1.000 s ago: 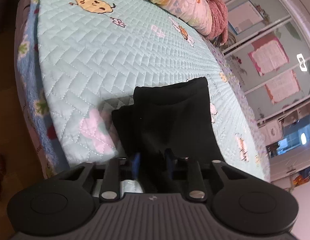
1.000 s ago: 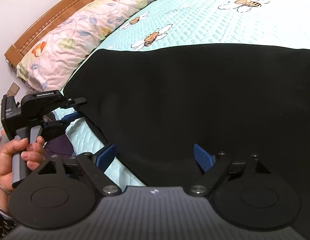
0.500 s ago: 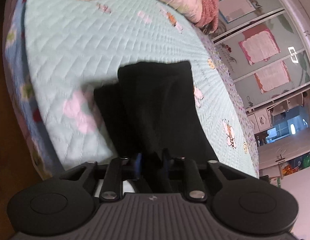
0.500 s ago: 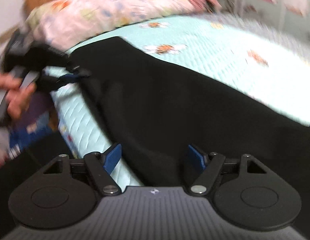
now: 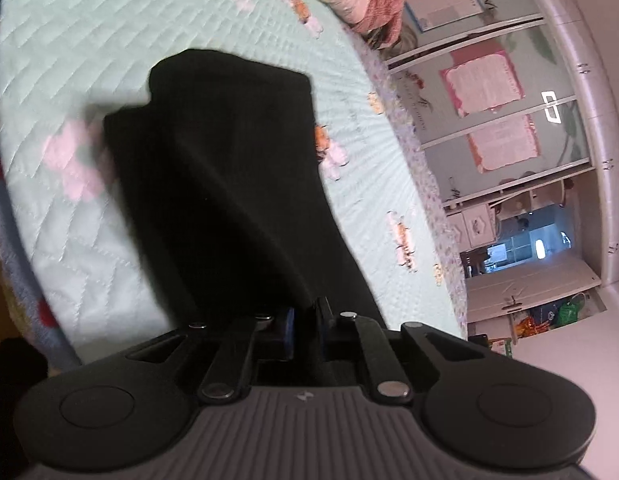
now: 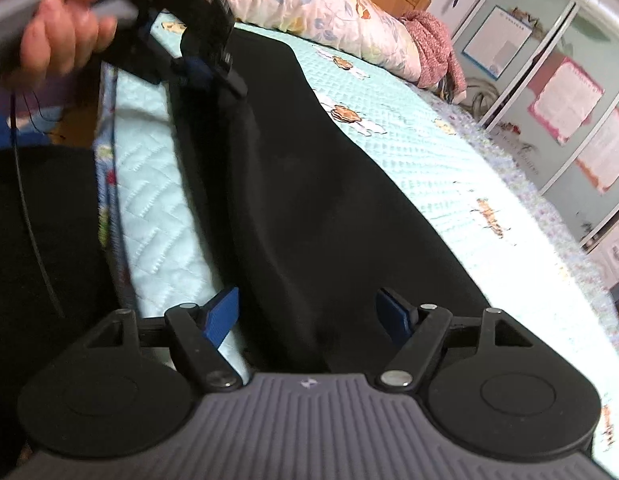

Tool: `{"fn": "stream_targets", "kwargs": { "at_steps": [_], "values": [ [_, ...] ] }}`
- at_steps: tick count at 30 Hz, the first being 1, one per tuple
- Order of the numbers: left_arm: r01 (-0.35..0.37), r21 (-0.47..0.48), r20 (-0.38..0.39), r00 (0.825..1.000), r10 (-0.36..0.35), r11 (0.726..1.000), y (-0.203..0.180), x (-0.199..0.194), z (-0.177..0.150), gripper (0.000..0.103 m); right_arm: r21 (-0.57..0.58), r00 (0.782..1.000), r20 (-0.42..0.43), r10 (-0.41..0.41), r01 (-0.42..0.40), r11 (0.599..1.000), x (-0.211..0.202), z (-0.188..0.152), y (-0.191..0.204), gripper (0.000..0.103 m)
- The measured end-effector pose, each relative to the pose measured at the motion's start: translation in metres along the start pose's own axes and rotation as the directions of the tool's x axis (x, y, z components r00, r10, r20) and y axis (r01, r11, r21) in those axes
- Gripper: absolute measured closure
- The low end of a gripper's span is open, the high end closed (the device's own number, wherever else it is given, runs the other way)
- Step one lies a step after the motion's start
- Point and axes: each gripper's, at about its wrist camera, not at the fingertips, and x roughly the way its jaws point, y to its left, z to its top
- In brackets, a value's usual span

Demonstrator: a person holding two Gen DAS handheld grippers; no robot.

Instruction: Fold clothes

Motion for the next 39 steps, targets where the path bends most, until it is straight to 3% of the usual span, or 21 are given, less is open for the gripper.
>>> {"fn": "stream_targets", "kwargs": {
  "at_steps": [4,10,12,13,14,17,25,27,33,36,39],
  "values": [
    [0.017,-0.001,-0.009,1.0,-0.017,1.0,-0.011,0.001,0.004,0.094,-0.031,0.999,0.043,0.011,-0.01,0.999,0.0,0.007,0.008,0.026],
    [0.027,-0.016,-0.022,0.999,-0.028,0.999,-0.014,0.002,0.004,0.094,-0.137,0.998,0.026,-0.054,0.057,0.989,0.014,0.011,0.02,0.027],
    [0.008,-0.004,-0.024,1.0,-0.008,1.0,-0.014,0.001,0.005,0.094,-0.159,0.998,0.014,-0.058,0.059,0.986,0.014,0.01,0.019,0.04],
    [-0.005,0.005,-0.021,1.0,0.005,1.0,-0.012,0.001,0.004,0.094,-0.172,0.998,0.004,-0.056,0.056,0.983,0.013,0.009,0.018,0.065],
    [-0.018,0.013,-0.019,1.0,0.018,1.0,-0.011,0.0,0.004,0.094,-0.187,0.998,-0.006,-0.057,0.055,0.981,0.012,0.009,0.016,0.083],
    [-0.034,0.001,-0.025,0.999,0.034,0.999,-0.002,0.0,0.001,0.094,-0.215,0.998,-0.021,-0.065,0.059,0.975,0.004,0.009,0.01,0.089],
    [-0.09,0.035,-0.056,0.994,0.092,0.995,0.017,0.005,-0.009,0.094,-0.152,0.997,-0.065,-0.04,0.029,0.988,-0.009,0.001,-0.007,0.095],
    [-0.1,0.006,-0.069,0.993,0.1,0.995,0.027,0.009,-0.009,0.094,-0.14,0.996,-0.085,-0.028,0.016,0.99,-0.006,-0.003,-0.007,0.095],
    [-0.082,0.069,-0.071,0.994,0.087,0.994,0.013,0.007,-0.01,0.094,-0.095,0.996,-0.083,-0.03,0.023,0.995,-0.01,-0.005,-0.015,0.096],
    [-0.063,0.092,-0.112,0.991,0.073,0.994,0.01,0.014,-0.016,0.092,-0.069,0.993,-0.1,-0.058,0.051,0.996,-0.015,-0.007,-0.027,0.096],
    [-0.085,0.063,-0.128,0.987,0.092,0.994,0.019,0.022,-0.018,0.092,-0.056,0.99,-0.132,-0.048,0.041,0.998,-0.009,-0.019,-0.032,0.096]
  ]
}}
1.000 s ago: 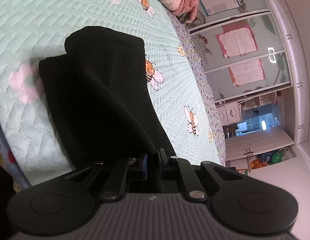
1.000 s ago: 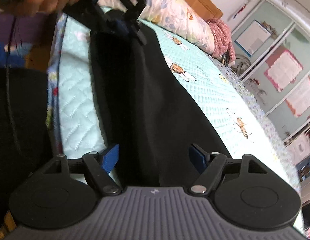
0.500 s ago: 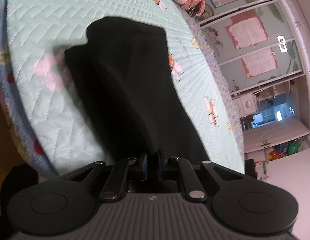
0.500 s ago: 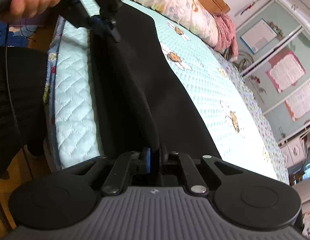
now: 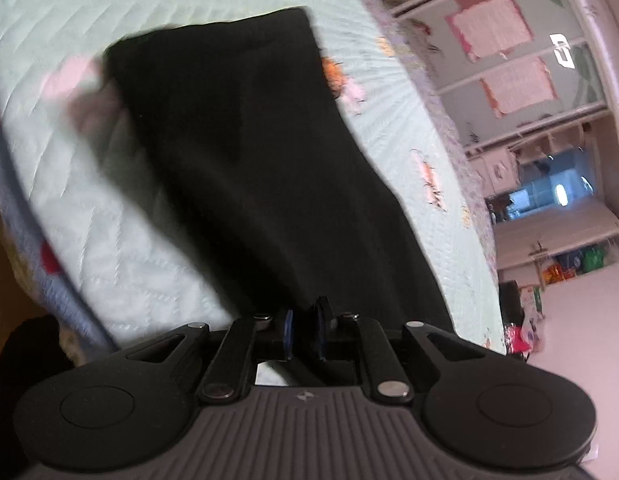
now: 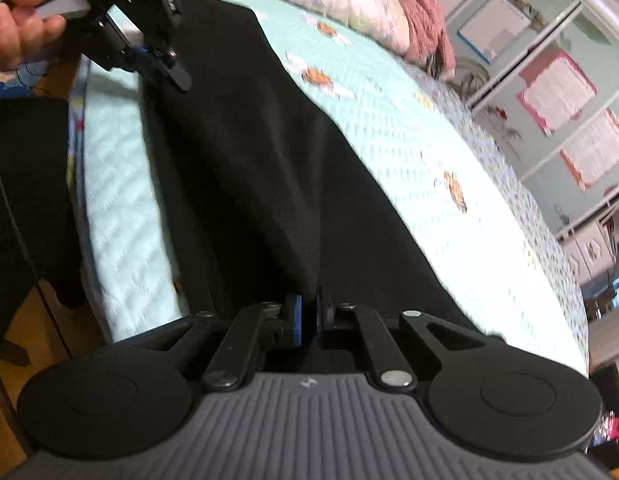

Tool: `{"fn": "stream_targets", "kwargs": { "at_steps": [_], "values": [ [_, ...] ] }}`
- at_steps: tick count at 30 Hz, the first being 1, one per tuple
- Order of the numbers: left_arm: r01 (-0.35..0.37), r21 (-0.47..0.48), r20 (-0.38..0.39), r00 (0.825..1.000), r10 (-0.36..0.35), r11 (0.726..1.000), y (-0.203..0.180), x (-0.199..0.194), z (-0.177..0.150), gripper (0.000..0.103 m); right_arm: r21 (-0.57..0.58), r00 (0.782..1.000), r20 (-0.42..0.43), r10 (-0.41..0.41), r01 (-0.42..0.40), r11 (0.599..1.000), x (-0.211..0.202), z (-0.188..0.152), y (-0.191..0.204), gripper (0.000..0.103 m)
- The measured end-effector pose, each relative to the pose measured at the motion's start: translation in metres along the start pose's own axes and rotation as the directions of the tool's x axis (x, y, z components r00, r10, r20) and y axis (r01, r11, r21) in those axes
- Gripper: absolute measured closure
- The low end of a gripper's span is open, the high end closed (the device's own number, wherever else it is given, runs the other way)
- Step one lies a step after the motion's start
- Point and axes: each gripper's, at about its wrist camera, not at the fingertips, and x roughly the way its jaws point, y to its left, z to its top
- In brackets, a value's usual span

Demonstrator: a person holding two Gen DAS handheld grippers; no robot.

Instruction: Fold clothes

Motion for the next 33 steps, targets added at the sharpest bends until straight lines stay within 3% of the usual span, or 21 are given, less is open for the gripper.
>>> {"fn": "stream_targets", "kwargs": {
  "at_steps": [10,18,21,23,26,27,29,30,31,33],
  "values": [
    [-0.01,-0.119,0.144,0.989,0.027,0.993,0.021,-0.023,0.023,0.09,-0.075,0.991,0.004,0.135,-0.134,0.988,0.001,0.005,0.025,0.096],
    [-0.04,-0.136,0.184,0.981,0.065,0.99,0.024,-0.024,0.043,0.089,-0.059,0.979,-0.029,0.202,-0.203,0.977,0.004,0.009,0.019,0.094],
    [-0.052,-0.11,0.187,0.98,0.072,0.993,0.024,-0.025,0.041,0.089,-0.009,0.955,-0.023,0.297,-0.297,0.955,-0.003,0.007,0.003,0.084],
    [-0.068,-0.092,0.182,0.98,0.084,0.993,0.023,-0.026,0.042,0.089,0.072,0.919,-0.002,0.393,-0.392,0.917,-0.01,0.002,-0.021,0.067],
    [-0.093,-0.065,0.175,0.979,0.103,0.994,0.021,-0.027,0.043,0.088,0.236,0.857,0.103,0.505,-0.514,0.825,-0.021,-0.003,-0.068,0.065],
    [-0.104,-0.056,0.174,0.978,0.112,0.993,0.019,-0.026,0.041,0.088,0.288,0.848,0.164,0.503,-0.529,0.798,-0.022,-0.003,-0.089,0.063],
    [-0.121,-0.045,0.173,0.977,0.127,0.992,0.016,-0.025,0.039,0.085,0.352,0.845,0.267,0.464,-0.534,0.769,-0.018,0.0,-0.13,0.045],
    [-0.127,-0.043,0.173,0.976,0.132,0.991,0.015,-0.024,0.039,0.083,0.349,0.843,0.297,0.448,-0.533,0.771,-0.011,0.004,-0.147,0.035],
    [-0.13,-0.045,0.171,0.976,0.136,0.99,0.014,-0.022,0.039,0.083,0.333,0.841,0.313,0.442,-0.533,0.778,-0.001,0.009,-0.159,0.032],
    [-0.14,-0.05,0.17,0.974,0.147,0.989,0.012,-0.021,0.04,0.083,0.297,0.838,0.32,0.443,-0.533,0.792,0.026,0.024,-0.177,0.032]
  ]
}}
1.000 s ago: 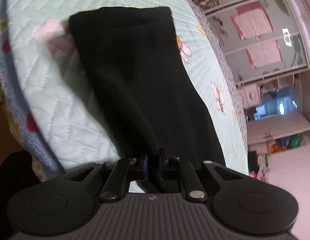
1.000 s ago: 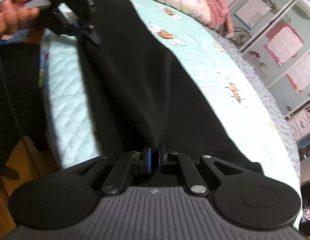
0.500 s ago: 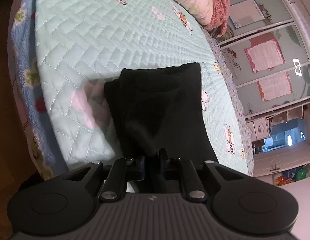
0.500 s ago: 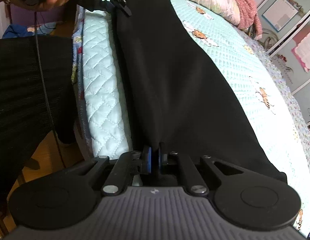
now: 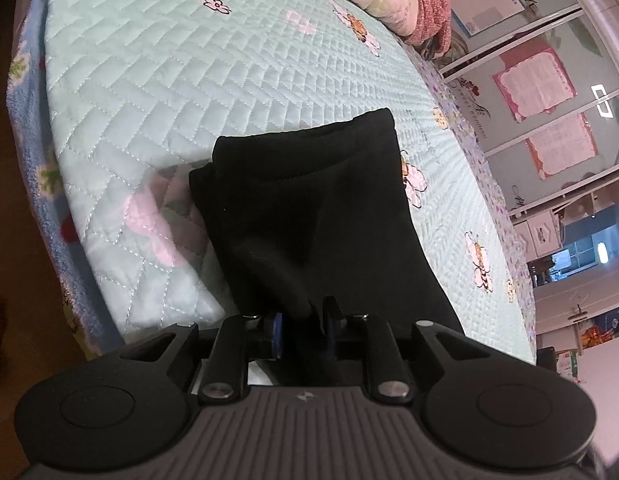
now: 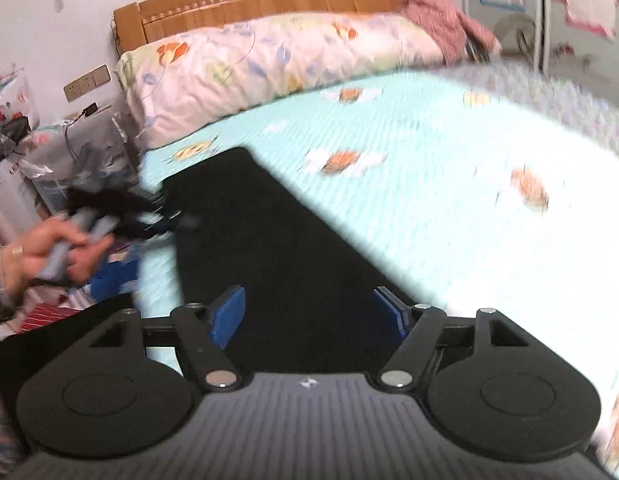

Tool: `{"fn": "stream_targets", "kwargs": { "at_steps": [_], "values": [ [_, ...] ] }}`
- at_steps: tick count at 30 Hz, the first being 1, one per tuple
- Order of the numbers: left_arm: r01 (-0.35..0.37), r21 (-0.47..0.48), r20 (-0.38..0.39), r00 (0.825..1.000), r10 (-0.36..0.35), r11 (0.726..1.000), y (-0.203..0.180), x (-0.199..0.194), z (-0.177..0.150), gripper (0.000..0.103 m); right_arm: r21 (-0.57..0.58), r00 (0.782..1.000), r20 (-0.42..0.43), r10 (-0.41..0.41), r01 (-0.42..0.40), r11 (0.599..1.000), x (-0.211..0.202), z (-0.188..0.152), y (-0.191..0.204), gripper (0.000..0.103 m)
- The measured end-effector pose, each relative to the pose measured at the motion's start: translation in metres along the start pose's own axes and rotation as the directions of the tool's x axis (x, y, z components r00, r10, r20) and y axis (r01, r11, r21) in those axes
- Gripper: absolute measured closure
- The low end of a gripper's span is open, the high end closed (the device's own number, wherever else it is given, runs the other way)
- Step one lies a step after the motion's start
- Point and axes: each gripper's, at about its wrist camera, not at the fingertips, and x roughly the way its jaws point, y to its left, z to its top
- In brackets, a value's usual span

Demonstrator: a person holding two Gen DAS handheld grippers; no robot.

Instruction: Fold clothes

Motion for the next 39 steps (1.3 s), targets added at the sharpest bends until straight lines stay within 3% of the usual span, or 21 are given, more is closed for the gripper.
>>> {"fn": "stream_targets", "kwargs": {
  "at_steps": [4,9,17,28,36,39],
  "values": [
    [-0.011,-0.001,-0.006,1.0,0.011,1.0,-0.002,0.001,0.002,0.083,0.003,0.99,-0.106,0.089,-0.089,0.996,0.068,0.026,-0.03,0.032],
    [-0.023,-0.009,-0.021,1.0,0.023,1.0,-0.002,0.004,0.005,0.083,0.031,0.955,-0.217,0.203,-0.201,0.979,0.129,0.033,-0.047,0.04],
    [-0.027,-0.001,-0.025,0.999,0.027,1.0,-0.004,0.005,0.004,0.083,0.093,0.908,-0.267,0.324,-0.31,0.946,0.153,0.033,-0.066,0.041],
    [-0.031,0.004,-0.029,0.999,0.031,1.0,-0.006,0.005,0.005,0.082,0.276,0.81,-0.23,0.539,-0.477,0.834,0.153,0.036,-0.086,0.041],
    [-0.038,0.013,-0.03,0.999,0.038,0.999,-0.007,0.006,0.005,0.081,0.236,0.808,-0.214,0.548,-0.502,0.832,0.146,0.04,-0.081,0.041],
    [-0.035,0.008,-0.03,0.999,0.035,0.999,-0.007,0.006,0.005,0.081,0.19,0.821,-0.207,0.531,-0.499,0.846,0.136,0.041,-0.074,0.041]
  ]
}}
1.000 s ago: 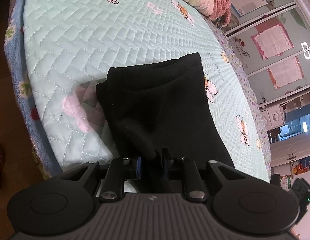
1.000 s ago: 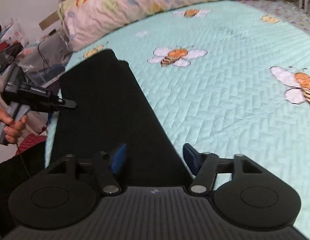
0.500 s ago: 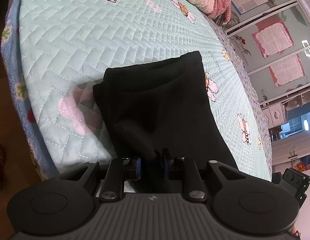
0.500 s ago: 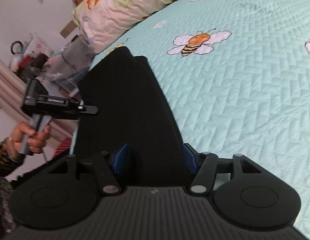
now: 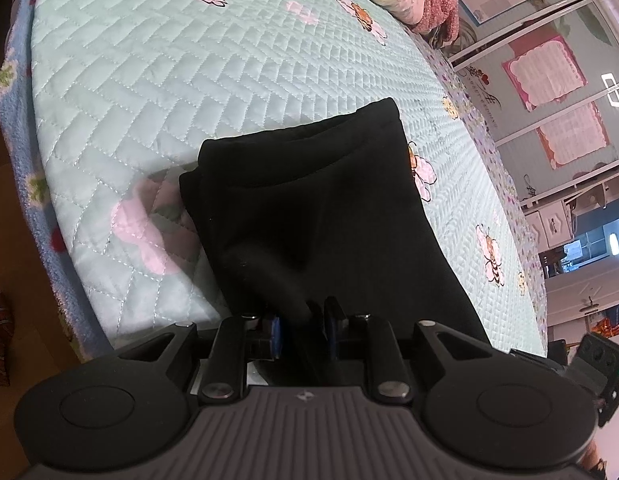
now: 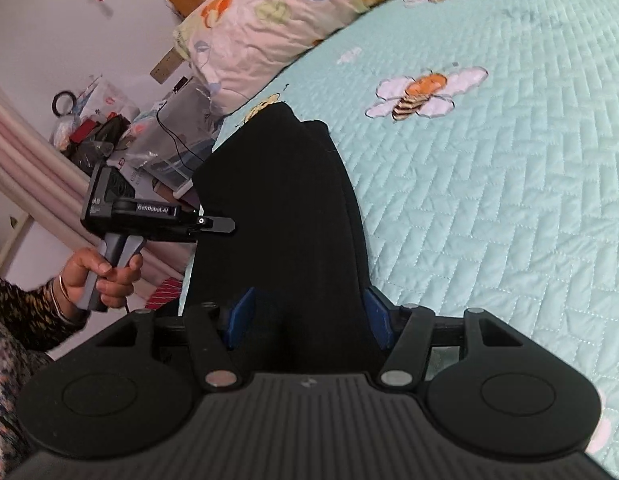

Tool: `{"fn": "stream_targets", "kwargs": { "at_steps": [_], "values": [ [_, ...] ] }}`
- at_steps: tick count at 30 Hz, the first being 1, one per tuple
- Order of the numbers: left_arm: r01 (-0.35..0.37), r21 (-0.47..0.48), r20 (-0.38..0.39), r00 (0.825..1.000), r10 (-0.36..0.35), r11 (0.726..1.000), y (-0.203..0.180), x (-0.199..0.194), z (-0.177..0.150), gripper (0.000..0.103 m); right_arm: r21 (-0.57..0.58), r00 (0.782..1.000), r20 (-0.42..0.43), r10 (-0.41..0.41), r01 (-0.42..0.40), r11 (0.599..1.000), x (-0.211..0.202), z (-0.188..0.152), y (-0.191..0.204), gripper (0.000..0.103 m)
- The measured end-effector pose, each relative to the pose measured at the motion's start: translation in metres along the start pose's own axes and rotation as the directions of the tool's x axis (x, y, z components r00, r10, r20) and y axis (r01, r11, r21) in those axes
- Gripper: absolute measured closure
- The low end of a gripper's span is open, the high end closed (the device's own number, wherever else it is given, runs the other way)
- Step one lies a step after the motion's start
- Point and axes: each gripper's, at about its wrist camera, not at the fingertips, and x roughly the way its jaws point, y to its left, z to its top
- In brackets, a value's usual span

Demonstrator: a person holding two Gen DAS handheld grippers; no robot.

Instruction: Fold clothes

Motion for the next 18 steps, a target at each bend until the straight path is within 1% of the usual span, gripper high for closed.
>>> {"fn": "stream_targets", "kwargs": {
  "at_steps": [2,5,7,11,15,18],
  "values": [
    [0.001,-0.005,-0.001,1.0,-0.001,1.0,0.0,0.0,0.0,0.081,-0.042,1.0,-0.003,-0.021,0.021,0.999,-0.001,-0.002,0.011,0.041],
    [-0.002,0.0,-0.001,1.0,0.002,1.0,-0.001,0.0,0.001,0.081,-0.116,0.998,-0.029,-0.057,0.053,0.992,0.004,-0.005,0.029,0.041],
    [-0.002,0.003,0.0,1.0,0.002,1.0,-0.001,0.0,0.001,0.081,-0.187,0.994,-0.057,-0.096,0.084,0.979,0.008,-0.005,0.043,0.041],
    [-0.001,0.002,0.0,1.0,0.001,1.0,-0.001,0.001,0.001,0.08,-0.299,0.981,-0.084,-0.176,0.143,0.943,0.017,-0.008,0.062,0.041],
    [0.001,0.001,-0.002,1.0,-0.001,1.0,0.0,0.001,0.001,0.08,-0.398,0.962,-0.063,-0.265,0.219,0.891,0.019,-0.011,0.082,0.041],
    [0.0,0.002,-0.002,1.0,0.0,1.0,-0.001,0.001,0.002,0.08,-0.455,0.951,-0.048,-0.306,0.252,0.854,0.022,-0.018,0.095,0.041]
  ]
}}
